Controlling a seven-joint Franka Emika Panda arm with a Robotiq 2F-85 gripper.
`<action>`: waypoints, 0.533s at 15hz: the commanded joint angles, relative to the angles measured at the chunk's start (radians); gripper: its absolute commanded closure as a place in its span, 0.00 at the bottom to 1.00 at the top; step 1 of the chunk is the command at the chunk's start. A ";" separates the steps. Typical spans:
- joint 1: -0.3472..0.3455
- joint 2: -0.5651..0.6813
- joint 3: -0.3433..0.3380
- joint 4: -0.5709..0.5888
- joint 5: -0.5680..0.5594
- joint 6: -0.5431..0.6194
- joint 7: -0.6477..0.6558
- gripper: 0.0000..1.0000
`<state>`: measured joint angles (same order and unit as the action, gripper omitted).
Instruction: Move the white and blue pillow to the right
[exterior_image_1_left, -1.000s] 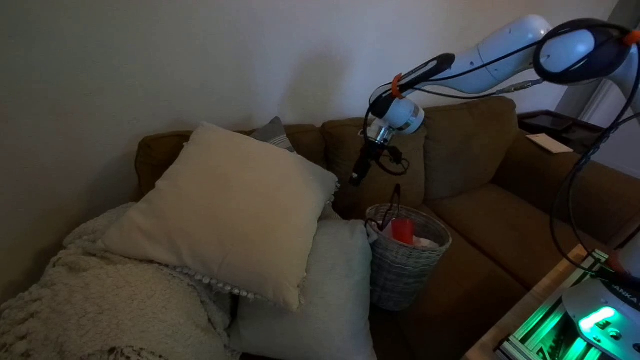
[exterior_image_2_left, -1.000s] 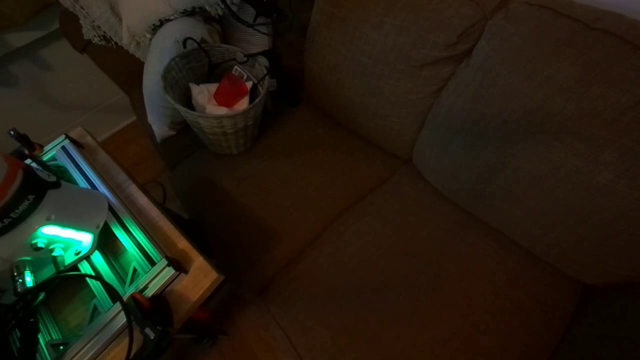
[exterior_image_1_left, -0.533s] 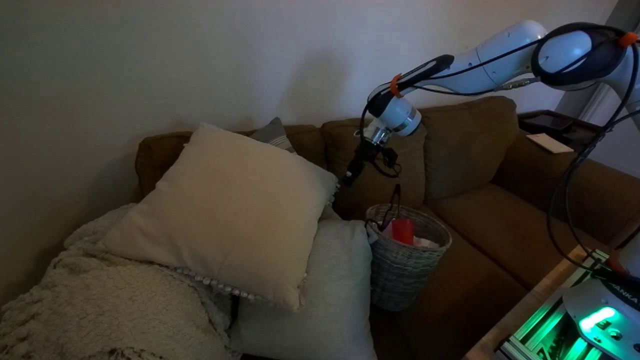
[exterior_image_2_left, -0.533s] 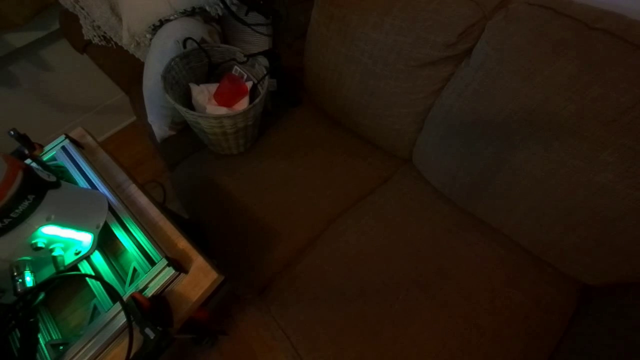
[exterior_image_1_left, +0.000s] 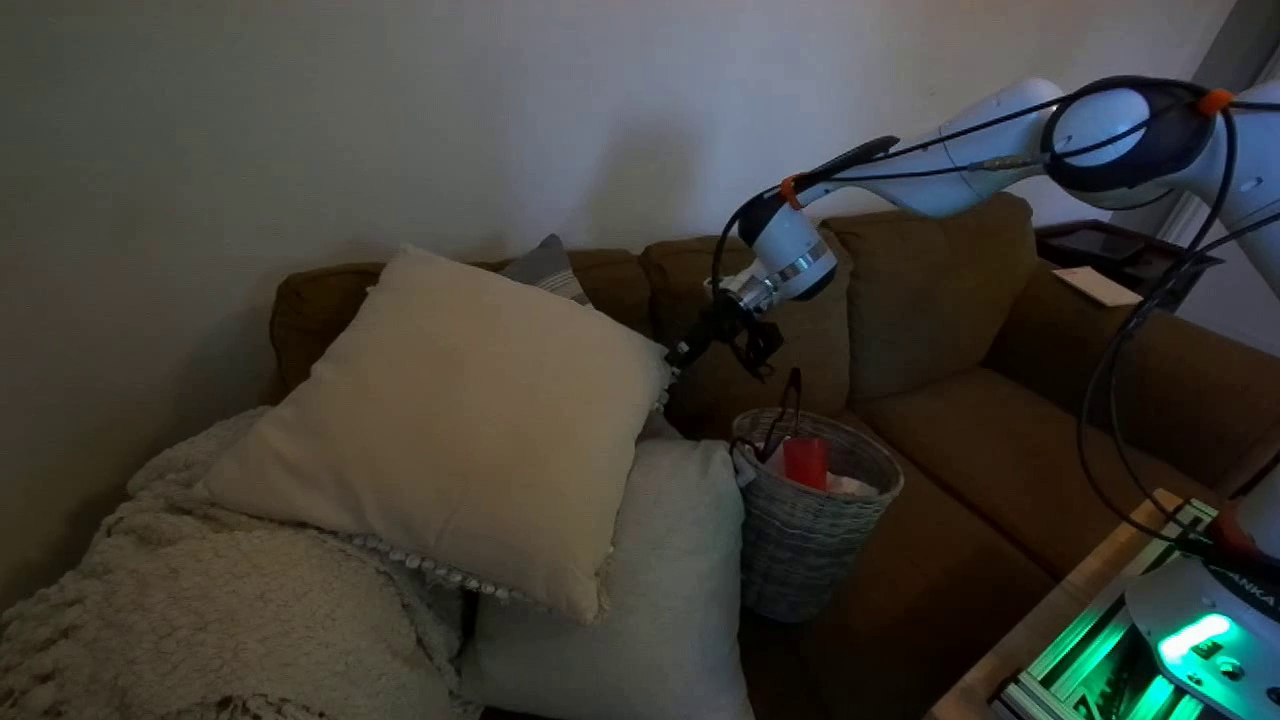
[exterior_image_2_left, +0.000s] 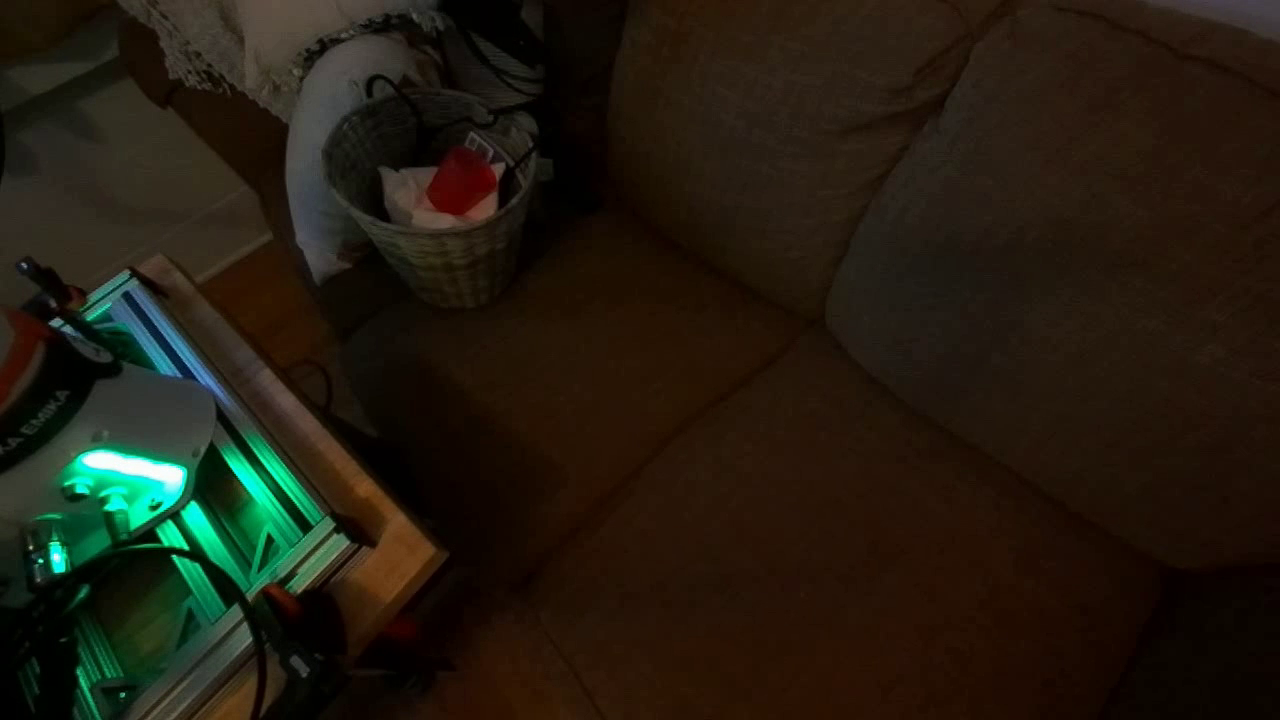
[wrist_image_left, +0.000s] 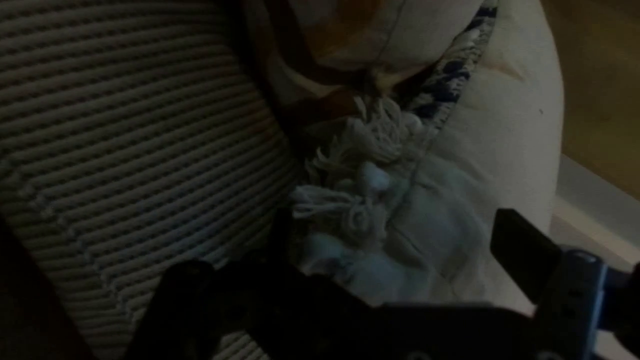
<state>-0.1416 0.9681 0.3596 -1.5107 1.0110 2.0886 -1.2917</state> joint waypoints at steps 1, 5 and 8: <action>0.014 0.113 0.005 0.111 0.095 -0.129 -0.093 0.00; 0.050 0.181 -0.008 0.211 0.153 -0.282 -0.123 0.25; 0.064 0.106 -0.032 0.191 0.155 -0.299 -0.137 0.42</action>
<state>-0.1083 1.1187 0.3557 -1.3342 1.1302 1.8198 -1.4095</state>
